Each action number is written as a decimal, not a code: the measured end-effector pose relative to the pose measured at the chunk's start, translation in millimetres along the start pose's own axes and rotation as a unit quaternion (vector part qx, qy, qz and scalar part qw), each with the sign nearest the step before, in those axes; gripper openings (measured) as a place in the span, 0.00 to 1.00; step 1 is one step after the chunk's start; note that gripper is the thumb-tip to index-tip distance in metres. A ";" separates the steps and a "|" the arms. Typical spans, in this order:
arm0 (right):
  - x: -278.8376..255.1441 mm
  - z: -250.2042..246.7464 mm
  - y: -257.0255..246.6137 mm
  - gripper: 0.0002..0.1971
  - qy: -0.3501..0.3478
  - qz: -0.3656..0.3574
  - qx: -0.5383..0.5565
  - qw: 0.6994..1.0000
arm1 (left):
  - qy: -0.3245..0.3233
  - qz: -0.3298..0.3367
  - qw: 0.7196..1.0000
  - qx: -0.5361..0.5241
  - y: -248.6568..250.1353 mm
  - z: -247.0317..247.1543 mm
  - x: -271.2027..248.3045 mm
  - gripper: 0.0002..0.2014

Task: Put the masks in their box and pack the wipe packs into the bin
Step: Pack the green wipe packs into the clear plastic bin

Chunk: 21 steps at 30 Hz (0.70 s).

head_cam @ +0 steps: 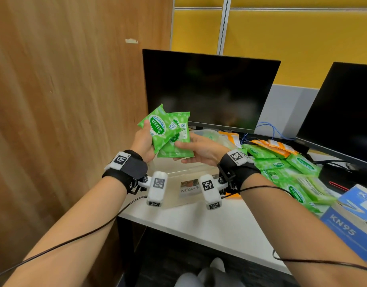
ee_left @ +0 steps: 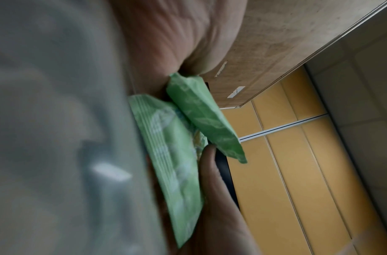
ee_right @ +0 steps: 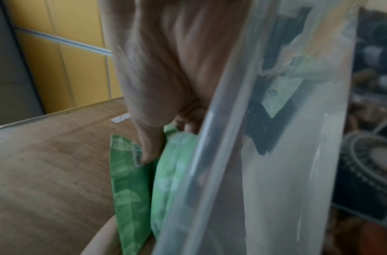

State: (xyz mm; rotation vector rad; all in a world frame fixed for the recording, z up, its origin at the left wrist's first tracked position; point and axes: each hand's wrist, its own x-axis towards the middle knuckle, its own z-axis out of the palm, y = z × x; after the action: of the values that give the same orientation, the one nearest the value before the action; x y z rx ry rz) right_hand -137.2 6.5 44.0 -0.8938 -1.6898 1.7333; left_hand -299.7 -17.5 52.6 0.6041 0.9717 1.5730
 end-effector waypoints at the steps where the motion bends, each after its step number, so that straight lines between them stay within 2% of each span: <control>1: 2.0 1.8 -0.1 0.09 0.028 0.009 -0.012 1.000 | 0.000 -0.001 1.000 0.005 -0.2 0.9 -0.3 0.24; 3: 7.0 5.4 -0.5 0.13 0.062 0.034 -0.037 0.997 | -0.003 0.004 1.000 0.001 -1.1 1.1 0.5 0.24; 5: 12.1 7.7 0.5 0.23 0.088 0.055 -0.045 0.994 | 0.000 0.009 1.000 -0.009 -1.4 0.2 1.8 0.23; 7: 16.3 7.0 2.3 0.29 0.105 0.054 -0.037 0.992 | 0.006 0.014 1.000 -0.014 -1.3 -1.2 3.0 0.23; 8: 17.4 6.8 2.7 0.27 0.099 0.045 -0.031 0.994 | 0.010 0.015 1.000 -0.015 -1.7 -1.5 3.4 0.23; 11: 17.0 4.9 3.7 0.08 0.020 -0.001 0.002 1.000 | 0.024 0.018 0.999 -0.022 -3.4 -1.8 6.0 0.23; 12: 17.4 4.0 4.0 0.08 -0.003 -0.014 0.023 1.000 | 0.030 0.022 0.999 -0.023 -3.7 -1.9 6.8 0.23; 17: 19.5 4.5 5.2 0.24 -0.059 -0.021 0.054 0.997 | 0.046 0.036 0.998 -0.023 -4.3 -5.2 11.6 0.23; 19: 20.0 4.5 5.5 0.22 -0.047 -0.014 0.037 0.998 | 0.046 0.034 0.998 -0.023 -5.1 -6.4 13.8 0.23; 21: 19.3 5.4 5.7 0.16 -0.015 -0.005 0.021 1.000 | 0.042 0.032 0.999 -0.014 -5.5 -6.3 14.6 0.23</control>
State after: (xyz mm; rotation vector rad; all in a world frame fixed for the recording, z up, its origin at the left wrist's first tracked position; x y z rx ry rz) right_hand -153.2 17.8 36.7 -0.8431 -1.6675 1.7790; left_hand -305.3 -5.0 42.9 0.5569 0.9994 1.6773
